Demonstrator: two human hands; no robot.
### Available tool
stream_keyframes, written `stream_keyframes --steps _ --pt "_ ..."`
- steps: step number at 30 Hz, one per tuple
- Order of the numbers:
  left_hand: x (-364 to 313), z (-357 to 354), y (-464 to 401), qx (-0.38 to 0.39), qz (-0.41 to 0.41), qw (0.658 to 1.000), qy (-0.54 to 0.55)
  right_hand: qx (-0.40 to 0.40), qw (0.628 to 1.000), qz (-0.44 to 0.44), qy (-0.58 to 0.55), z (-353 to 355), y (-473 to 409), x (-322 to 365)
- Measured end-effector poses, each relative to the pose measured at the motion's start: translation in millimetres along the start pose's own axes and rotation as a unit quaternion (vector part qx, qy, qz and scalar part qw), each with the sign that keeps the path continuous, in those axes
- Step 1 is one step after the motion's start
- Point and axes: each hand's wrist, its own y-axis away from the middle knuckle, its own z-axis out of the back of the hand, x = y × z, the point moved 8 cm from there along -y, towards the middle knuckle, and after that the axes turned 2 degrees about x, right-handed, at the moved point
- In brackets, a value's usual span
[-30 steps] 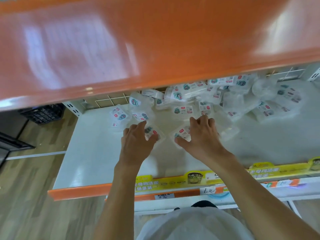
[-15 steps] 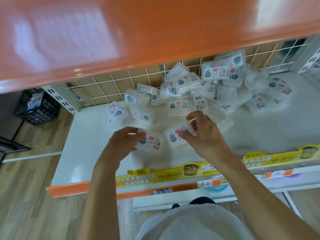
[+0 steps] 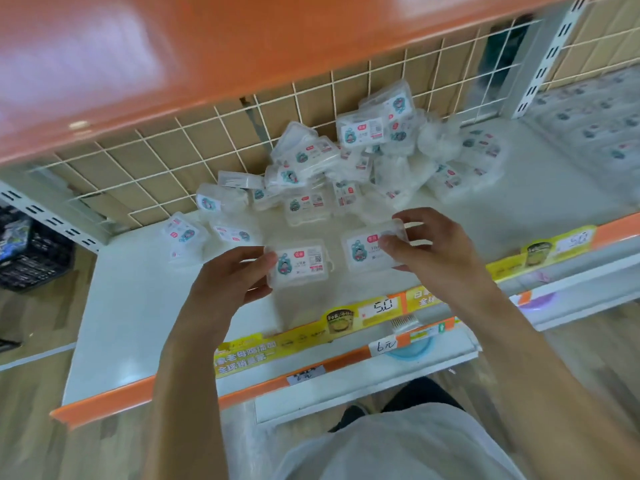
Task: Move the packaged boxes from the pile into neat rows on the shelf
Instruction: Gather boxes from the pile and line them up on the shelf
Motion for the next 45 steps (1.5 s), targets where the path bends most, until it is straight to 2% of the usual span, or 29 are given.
stream_keyframes --steps 6,11,19,31,39,45 --pt "-25.8 -66.2 -1.5 0.067 -0.033 0.997 0.003 -0.081 0.995 -0.015 -0.061 70.2 20.2 -13.4" --pt "-36.8 -133.6 -4.1 0.125 -0.037 0.991 -0.003 -0.155 0.983 -0.021 -0.097 135.6 42.8 -25.3" --pt "-48.8 -263.5 7.1 0.207 -0.027 0.978 0.019 -0.231 0.965 -0.026 -0.118 253.7 76.0 -43.0" --pt "-59.7 -452.1 52.9 0.27 -0.03 0.961 0.048 -0.283 0.954 -0.033 -0.099 427.3 113.5 -64.8" --pt "-64.7 -540.4 56.7 0.312 -0.031 0.95 0.006 -0.329 0.937 -0.047 -0.107 501.2 121.7 -85.6" --pt "-80.7 -609.3 27.1 0.33 -0.023 0.944 0.011 -0.346 0.931 -0.053 -0.105 550.6 90.6 -92.3"
